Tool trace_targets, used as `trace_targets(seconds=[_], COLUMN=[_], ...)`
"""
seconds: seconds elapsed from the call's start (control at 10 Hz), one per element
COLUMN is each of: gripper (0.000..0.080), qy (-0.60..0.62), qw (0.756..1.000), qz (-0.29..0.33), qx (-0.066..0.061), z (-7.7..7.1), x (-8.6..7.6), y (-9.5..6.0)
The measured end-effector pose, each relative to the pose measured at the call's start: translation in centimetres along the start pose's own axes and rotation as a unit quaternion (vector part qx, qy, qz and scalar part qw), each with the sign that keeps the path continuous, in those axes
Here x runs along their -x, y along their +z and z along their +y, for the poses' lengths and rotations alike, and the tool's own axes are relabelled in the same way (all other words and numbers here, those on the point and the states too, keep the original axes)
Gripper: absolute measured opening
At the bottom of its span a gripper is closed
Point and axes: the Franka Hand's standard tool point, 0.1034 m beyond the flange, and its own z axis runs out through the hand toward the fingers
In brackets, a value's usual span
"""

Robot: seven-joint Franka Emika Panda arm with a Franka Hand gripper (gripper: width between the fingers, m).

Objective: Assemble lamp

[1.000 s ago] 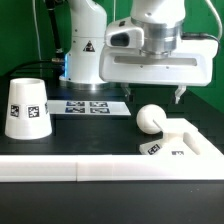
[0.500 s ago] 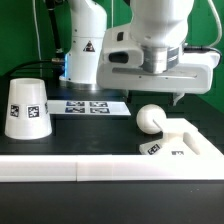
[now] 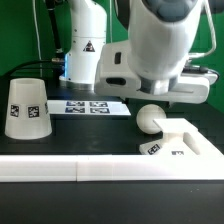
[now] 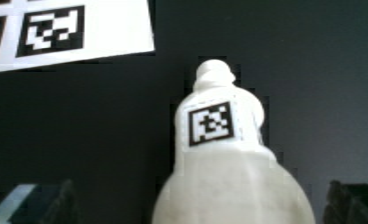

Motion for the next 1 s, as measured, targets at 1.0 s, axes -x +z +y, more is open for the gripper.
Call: trace_targets(seconds=[1.0], gripper=[0.0699], qy=[-0.008], qw=[1.0], qz=[0.023], qx=[0.009], z=[-1.4], x=[-1.2], y=[3.2])
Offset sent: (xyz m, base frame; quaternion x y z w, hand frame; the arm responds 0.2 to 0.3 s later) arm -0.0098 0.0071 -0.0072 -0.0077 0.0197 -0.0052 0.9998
